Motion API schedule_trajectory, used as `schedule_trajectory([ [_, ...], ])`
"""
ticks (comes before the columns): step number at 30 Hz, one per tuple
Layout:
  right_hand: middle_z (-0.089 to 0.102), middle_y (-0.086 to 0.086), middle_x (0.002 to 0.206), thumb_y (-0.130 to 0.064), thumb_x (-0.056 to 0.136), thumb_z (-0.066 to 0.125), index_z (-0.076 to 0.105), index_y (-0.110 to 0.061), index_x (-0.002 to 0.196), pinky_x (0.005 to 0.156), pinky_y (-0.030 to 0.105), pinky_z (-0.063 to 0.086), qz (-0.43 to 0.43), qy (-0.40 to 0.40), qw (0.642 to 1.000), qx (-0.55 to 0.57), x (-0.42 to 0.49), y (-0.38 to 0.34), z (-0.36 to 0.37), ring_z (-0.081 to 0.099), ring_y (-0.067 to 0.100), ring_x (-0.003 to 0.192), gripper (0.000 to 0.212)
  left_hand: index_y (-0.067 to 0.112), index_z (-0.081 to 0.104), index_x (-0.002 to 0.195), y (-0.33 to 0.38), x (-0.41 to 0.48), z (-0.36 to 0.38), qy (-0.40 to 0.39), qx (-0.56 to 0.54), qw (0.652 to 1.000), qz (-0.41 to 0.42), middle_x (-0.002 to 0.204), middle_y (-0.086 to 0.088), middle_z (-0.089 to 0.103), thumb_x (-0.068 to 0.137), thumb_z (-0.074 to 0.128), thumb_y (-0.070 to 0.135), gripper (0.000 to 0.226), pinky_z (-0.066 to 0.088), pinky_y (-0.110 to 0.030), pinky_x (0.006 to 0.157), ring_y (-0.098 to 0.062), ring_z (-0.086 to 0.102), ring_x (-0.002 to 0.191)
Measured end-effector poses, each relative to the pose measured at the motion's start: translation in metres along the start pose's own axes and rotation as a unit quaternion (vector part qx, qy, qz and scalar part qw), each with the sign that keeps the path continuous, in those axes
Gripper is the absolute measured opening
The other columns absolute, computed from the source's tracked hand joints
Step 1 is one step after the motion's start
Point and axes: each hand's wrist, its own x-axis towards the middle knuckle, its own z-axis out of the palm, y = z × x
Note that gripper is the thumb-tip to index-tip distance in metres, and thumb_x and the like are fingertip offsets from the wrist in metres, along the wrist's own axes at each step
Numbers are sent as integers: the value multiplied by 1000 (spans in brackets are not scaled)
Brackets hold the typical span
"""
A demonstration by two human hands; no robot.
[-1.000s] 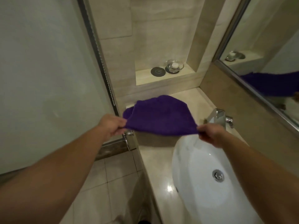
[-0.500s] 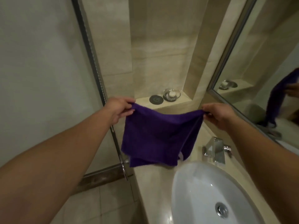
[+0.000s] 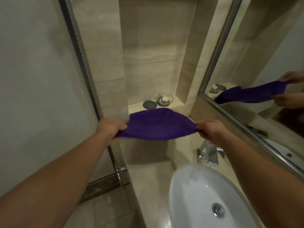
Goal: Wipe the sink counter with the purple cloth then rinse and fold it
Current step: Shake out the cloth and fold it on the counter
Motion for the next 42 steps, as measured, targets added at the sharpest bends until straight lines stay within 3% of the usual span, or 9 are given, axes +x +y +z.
schedule_trajectory([
  [6,57,16,71,-2,92,62,61,3,87,44,24,46,109,12,990,-87,-13,90,-4,53,18,54,6,9,73,101,-102,-4,-2,-29,57,994,-92,100,-14,71,86,74,7,15,50,-23,40,-21,66,71],
  [13,62,19,72,1,93,57,65,11,93,42,24,46,217,-15,954,-208,-30,160,-14,58,21,54,13,8,70,100,-166,-23,4,-68,145,982,-103,77,-16,68,87,73,11,14,40,-21,38,-19,53,48],
  [21,63,20,67,12,83,63,61,9,75,49,29,51,273,-20,933,-235,-35,218,-4,63,30,58,8,5,60,125,-207,-40,0,-143,166,953,-211,102,-14,65,80,53,-25,55,52,-29,59,-27,62,83],
  [26,66,15,93,-4,83,73,64,0,100,76,35,60,311,-93,845,-425,-29,229,17,64,23,78,20,22,51,139,-233,-52,-1,-183,146,935,-265,121,-8,65,73,53,-27,82,57,-40,75,-29,62,106],
  [29,63,13,119,-25,89,69,59,-7,116,87,35,53,146,-101,830,-529,-14,220,52,62,27,102,34,34,30,152,-250,-58,-2,-182,109,936,-280,109,-14,70,70,54,-27,105,60,-38,68,-26,65,93],
  [31,67,11,114,-24,90,64,62,-12,105,79,30,47,12,-110,846,-522,3,202,88,60,25,92,19,33,22,155,-262,-55,-2,-182,92,936,-285,106,-22,71,68,57,-27,111,59,-42,73,-26,66,89],
  [37,60,8,127,-30,86,65,63,-19,124,97,38,47,-173,-148,849,-476,71,150,217,56,32,117,39,29,42,141,-277,-34,1,-164,-5,928,-336,114,-6,67,81,76,14,71,58,-34,70,-23,67,98],
  [39,56,7,132,-34,88,62,55,-19,133,98,41,48,-197,-166,832,-491,89,140,249,51,31,121,48,28,47,133,-278,-20,6,-131,-1,933,-335,107,-9,68,92,64,44,47,57,-36,77,-24,67,95],
  [42,52,9,140,-43,93,56,43,-16,144,102,45,45,-217,-166,804,-529,115,136,279,46,32,128,59,27,59,113,-272,7,17,-139,91,941,-296,100,-15,71,102,42,49,30,53,-34,82,-25,67,88],
])
